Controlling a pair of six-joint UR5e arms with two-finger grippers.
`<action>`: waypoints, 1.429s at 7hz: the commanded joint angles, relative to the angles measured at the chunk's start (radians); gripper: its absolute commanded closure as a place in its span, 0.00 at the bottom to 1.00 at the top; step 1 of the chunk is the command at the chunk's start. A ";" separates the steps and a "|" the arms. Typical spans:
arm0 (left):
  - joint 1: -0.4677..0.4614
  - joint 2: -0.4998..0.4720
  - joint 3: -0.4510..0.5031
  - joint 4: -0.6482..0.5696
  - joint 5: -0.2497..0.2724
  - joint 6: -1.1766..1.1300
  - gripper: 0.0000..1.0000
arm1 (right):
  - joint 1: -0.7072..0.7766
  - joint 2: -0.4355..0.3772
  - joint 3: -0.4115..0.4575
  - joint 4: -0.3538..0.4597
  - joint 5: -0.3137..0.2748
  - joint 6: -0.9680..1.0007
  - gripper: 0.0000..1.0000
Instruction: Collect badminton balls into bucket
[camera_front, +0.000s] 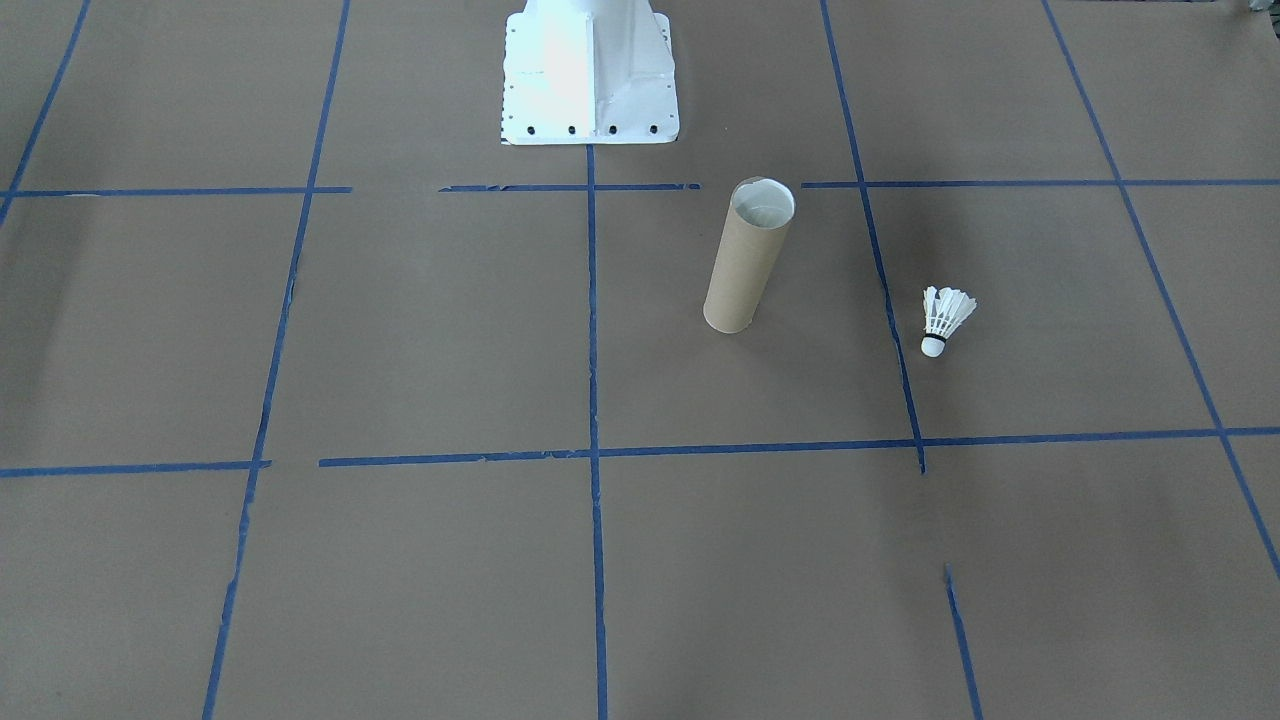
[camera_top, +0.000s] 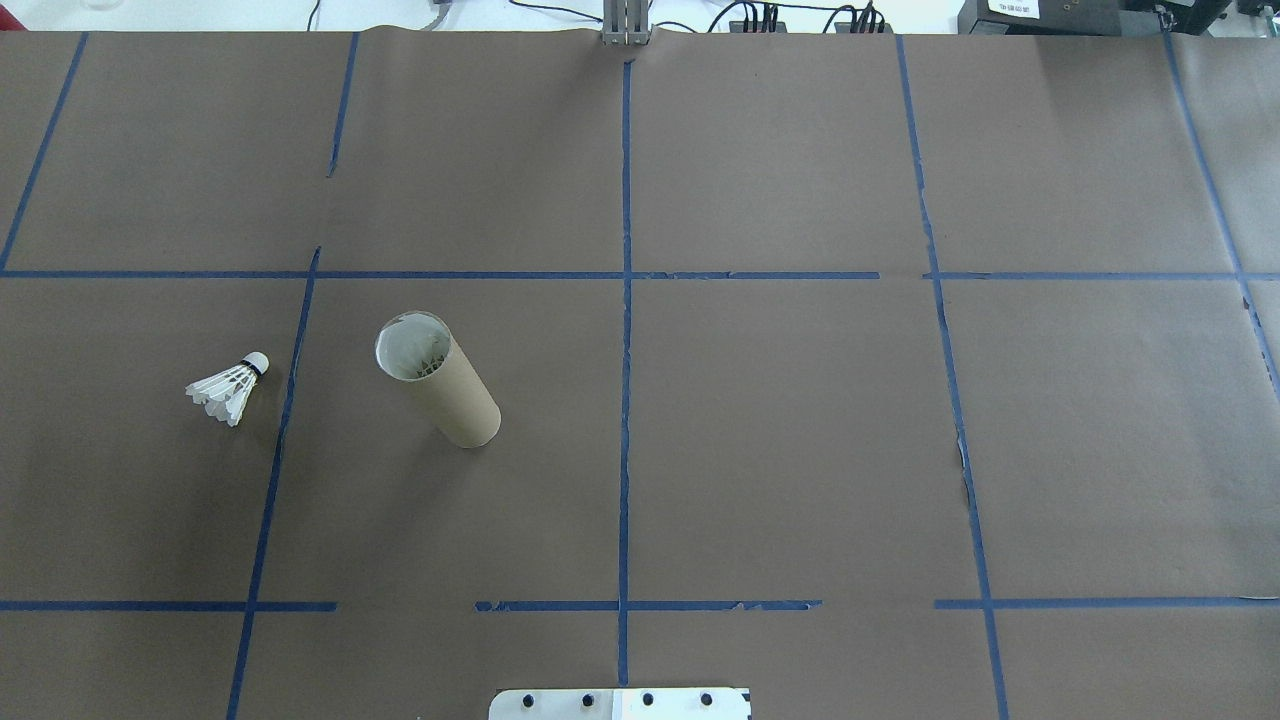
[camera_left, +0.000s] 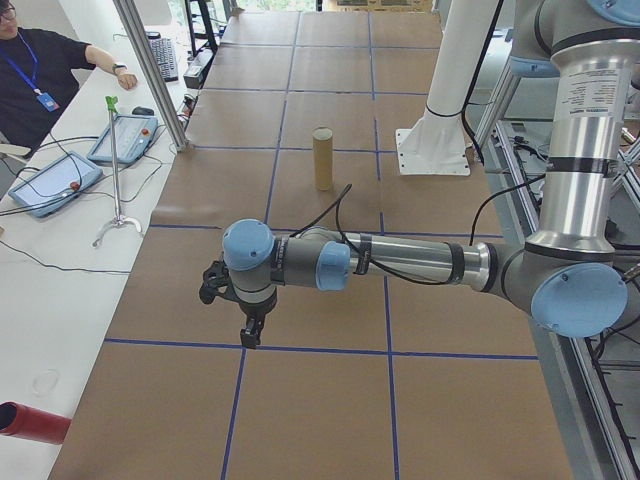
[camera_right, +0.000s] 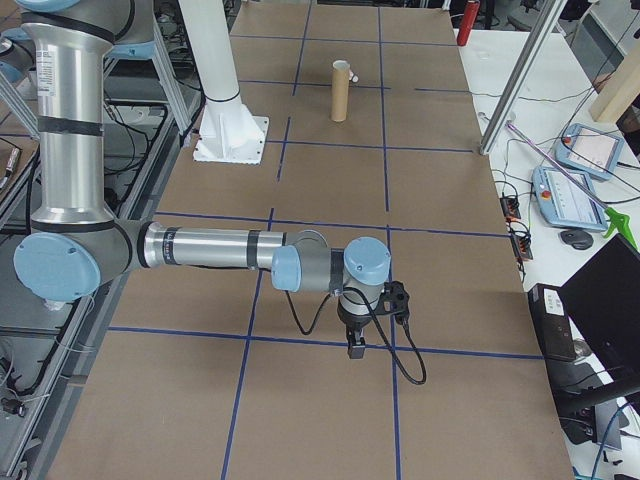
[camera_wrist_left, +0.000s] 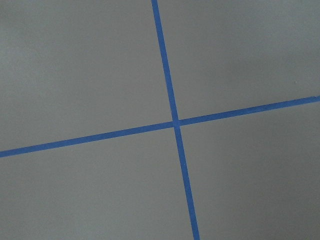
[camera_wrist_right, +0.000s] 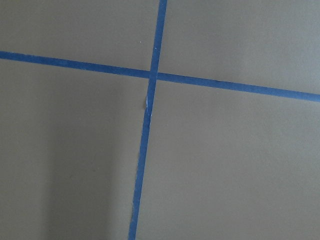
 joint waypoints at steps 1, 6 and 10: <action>-0.001 -0.005 -0.026 0.000 0.002 -0.003 0.00 | 0.000 0.000 0.000 0.000 0.000 0.000 0.00; 0.003 -0.083 -0.014 -0.233 0.000 -0.005 0.00 | 0.000 0.000 0.000 0.000 0.000 0.000 0.00; 0.130 0.006 0.089 -0.791 0.014 -0.492 0.00 | 0.000 0.000 0.000 0.000 0.000 0.000 0.00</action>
